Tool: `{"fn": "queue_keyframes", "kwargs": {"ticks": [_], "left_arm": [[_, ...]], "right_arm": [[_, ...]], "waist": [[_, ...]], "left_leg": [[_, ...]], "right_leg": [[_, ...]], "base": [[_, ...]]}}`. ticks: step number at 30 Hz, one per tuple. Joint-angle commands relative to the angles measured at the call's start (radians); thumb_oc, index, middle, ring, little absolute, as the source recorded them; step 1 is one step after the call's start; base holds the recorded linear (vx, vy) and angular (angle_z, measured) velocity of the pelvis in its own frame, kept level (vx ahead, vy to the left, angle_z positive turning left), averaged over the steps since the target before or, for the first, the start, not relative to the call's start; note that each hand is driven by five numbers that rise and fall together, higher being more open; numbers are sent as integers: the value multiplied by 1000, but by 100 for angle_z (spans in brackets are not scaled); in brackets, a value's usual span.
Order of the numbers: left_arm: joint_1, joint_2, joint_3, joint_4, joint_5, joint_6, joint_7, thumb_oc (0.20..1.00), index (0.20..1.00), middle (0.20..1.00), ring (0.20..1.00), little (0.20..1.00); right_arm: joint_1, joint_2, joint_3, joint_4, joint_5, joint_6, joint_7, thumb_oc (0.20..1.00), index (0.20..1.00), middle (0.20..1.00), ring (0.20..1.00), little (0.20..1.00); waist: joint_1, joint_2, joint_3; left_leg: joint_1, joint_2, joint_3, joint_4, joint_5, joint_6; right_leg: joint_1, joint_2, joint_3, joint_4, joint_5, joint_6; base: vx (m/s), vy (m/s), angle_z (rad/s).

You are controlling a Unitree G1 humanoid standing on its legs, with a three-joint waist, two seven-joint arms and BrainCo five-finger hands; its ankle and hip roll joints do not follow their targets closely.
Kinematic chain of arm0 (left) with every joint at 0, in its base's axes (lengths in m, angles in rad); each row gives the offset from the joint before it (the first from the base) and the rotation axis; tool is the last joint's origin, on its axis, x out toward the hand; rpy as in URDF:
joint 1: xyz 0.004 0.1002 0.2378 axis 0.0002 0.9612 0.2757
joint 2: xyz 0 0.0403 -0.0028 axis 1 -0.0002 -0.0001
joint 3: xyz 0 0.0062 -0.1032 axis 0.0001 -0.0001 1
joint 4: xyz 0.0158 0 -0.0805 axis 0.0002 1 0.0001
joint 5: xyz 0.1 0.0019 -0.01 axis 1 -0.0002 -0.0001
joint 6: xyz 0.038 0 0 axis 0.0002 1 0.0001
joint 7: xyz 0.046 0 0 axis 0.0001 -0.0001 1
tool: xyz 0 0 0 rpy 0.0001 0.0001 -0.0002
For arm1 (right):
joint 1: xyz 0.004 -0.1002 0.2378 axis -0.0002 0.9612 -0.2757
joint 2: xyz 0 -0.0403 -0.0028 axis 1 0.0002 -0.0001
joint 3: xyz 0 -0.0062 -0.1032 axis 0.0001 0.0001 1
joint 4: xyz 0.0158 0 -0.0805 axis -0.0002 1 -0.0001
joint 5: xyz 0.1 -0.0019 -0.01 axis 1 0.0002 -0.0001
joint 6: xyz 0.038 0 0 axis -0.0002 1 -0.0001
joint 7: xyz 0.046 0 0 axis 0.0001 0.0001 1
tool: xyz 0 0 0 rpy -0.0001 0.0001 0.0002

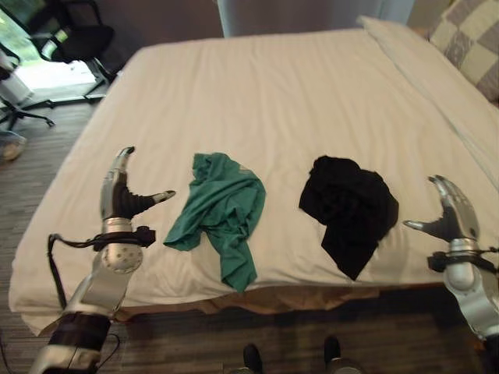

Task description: Tidy up the quilt and then pick up the clothes from the bed and put them into the laundry hamper.

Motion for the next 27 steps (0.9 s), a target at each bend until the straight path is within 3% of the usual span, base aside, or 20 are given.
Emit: {"fn": "queue_keyframes", "kwargs": {"ticks": [1,3,5,10,11,13,17,20,23,27], "left_arm": [[-178,52,-62,141,86,43,18,1000,1000,1000,1000,1000],[-233,48,-98,200,91,54,30,1000,1000,1000,1000,1000],[-338,27,-157,353,119,112,41,1000,1000,1000,1000,1000],[-436,-3,-216,498,197,161,36,1000,1000,1000,1000,1000],[-459,-28,-244,573,261,192,17,200,200,200,200,200],[-447,-82,-264,705,325,206,-26,200,200,200,200,200],[-372,-153,-255,752,321,191,-40,200,200,200,200,200],[-314,-193,-246,727,307,180,-34,200,200,200,200,200],[-169,-247,-241,608,227,131,-16,200,200,200,200,200],[-43,-245,-221,498,142,77,-23,200,200,200,200,200]], "right_arm": [[-149,-5,45,-26,-12,-19,-27,1000,1000,1000,1000,1000],[-176,4,66,-23,-12,-20,-35,1000,1000,1000,1000,1000],[-201,29,106,-46,-16,-22,-52,1000,1000,1000,1000,1000],[-156,28,94,-81,-27,-22,-62,1000,1000,1000,1000,1000],[-131,30,88,-87,-29,-25,-66,1000,1000,1000,1000,1000],[-103,32,75,-98,-35,-29,-69,1000,1000,1000,1000,1000],[-117,34,90,-117,-47,-40,-64,1000,1000,1000,1000,1000],[-149,32,112,-122,-54,-40,-60,1000,1000,1000,1000,1000],[-287,13,159,-106,-69,-24,-66,1000,1000,1000,1000,1000],[-412,2,215,-30,-51,-6,-67,1000,1000,1000,1000,1000]], "waist": [[-10,-57,100],[-12,-55,110],[-31,-51,143],[-47,-44,168],[-57,-43,180],[-62,-41,191],[-51,-44,186],[-40,-44,179],[3,-37,186],[39,-26,192]], "left_leg": [[26,28,34,-3,-99,-45],[8,28,39,-3,-92,-46],[-29,28,56,-3,-78,-46],[-60,28,70,-3,-67,-48],[-66,27,74,-3,-65,-49],[-68,28,75,-3,-65,-51],[-62,33,73,-3,-70,-52],[-67,35,67,-3,-64,-52],[-74,35,46,-3,-59,-53],[-91,35,24,-3,-48,-55]], "right_leg": [[-80,-23,39,46,-81,55],[-103,-21,43,50,-76,55],[-152,-17,58,57,-60,59],[-189,-17,60,58,-50,63],[-195,-22,59,58,-47,65],[-200,-24,56,60,-47,66],[-194,-25,50,66,-55,63],[-197,-25,45,66,-52,58],[-194,-23,35,69,-57,51],[-198,-21,20,73,-60,46]], "base": [[-174,-5,-25],[-111,-7,-28],[-102,-4,-21],[-32,2,-17],[-32,7,-3],[0,0,0],[8,-7,0],[3,-19,3],[5,-46,1],[-10,-53,15]]}}
